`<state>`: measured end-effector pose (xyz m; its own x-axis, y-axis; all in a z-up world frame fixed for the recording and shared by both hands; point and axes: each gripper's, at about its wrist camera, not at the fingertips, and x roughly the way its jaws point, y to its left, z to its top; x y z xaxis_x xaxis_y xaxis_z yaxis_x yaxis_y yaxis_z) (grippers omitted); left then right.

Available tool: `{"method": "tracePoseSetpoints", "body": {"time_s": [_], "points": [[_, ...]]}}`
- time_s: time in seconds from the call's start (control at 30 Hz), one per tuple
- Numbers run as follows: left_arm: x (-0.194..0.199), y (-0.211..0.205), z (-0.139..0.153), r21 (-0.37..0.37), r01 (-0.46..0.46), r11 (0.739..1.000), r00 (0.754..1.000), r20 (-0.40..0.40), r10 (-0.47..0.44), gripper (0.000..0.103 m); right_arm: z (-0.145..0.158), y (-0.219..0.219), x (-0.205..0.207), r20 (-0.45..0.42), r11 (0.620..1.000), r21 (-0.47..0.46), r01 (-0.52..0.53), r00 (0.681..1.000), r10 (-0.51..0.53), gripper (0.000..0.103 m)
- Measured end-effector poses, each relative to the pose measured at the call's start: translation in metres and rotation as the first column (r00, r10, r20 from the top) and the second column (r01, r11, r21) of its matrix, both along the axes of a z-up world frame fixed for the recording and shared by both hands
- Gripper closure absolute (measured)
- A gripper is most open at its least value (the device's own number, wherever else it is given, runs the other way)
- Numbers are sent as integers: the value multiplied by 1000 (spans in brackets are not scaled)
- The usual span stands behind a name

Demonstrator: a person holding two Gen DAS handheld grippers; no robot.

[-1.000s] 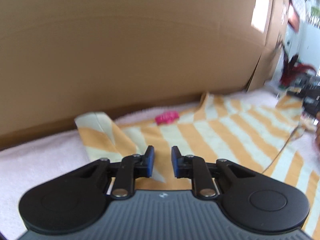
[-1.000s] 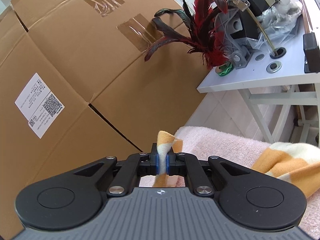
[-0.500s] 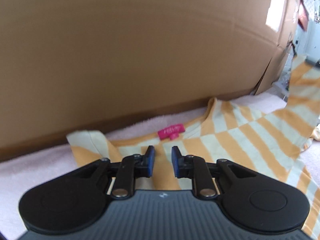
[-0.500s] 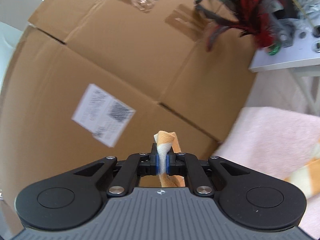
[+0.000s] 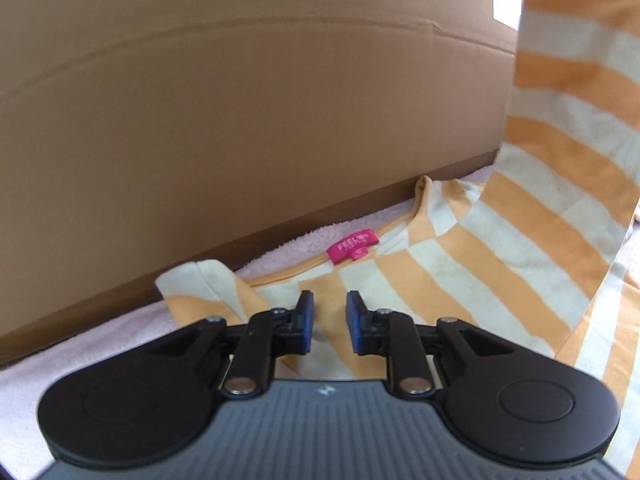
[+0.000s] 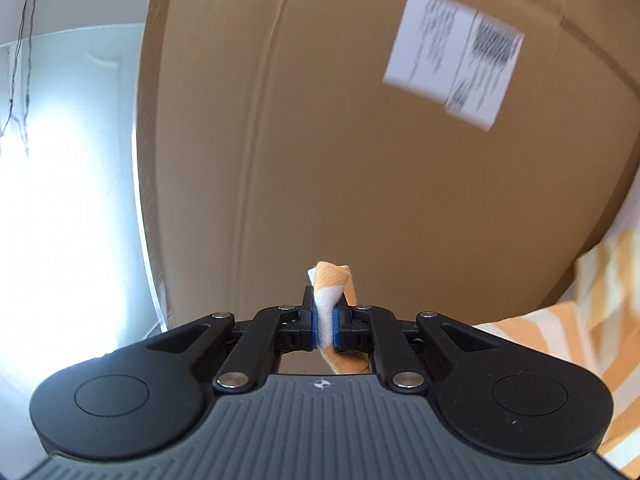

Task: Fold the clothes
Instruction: 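Carry the held striped sleeve with the right gripper across the shirt body, then lay the sleeve over the shirt body and open the right gripper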

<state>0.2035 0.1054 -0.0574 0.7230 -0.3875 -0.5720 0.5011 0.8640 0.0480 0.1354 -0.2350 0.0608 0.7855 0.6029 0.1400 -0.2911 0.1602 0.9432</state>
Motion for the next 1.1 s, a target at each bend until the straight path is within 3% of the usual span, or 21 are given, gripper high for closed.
{"method": "tracePoseSetpoints", "body": {"time_s": [0.17, 0.37, 0.57, 0.67, 0.73, 0.97, 1.1], "points": [[6, 7, 1, -64, -3, 998, 999, -44, 0, 80, 13, 45, -7, 29, 988, 76, -135, 991, 133, 95], [11, 15, 2, -109, 6, 994, 998, -67, -14, 81, 29, 86, -26, 81, 963, 101, -250, 967, 243, 95], [10, 19, 4, -96, 4, 995, 999, -51, -9, 71, 37, 117, -44, 114, 932, 118, -344, 937, 331, 95], [12, 28, 8, -133, 7, 991, 998, -62, -16, 69, 36, 126, -56, 132, 915, 134, -380, 922, 364, 95], [13, 35, 11, -158, 15, 987, 997, -68, -26, 60, 35, 129, -66, 147, 907, 146, -395, 915, 375, 95], [1, 38, 12, -99, 20, 995, 999, -45, -25, 62, 21, 127, -96, 182, 889, 152, -432, 896, 405, 95], [1, 35, 8, -44, 44, 998, 999, -10, -44, 62, 7, 113, -117, 184, 895, 147, -421, 901, 393, 95]]}}
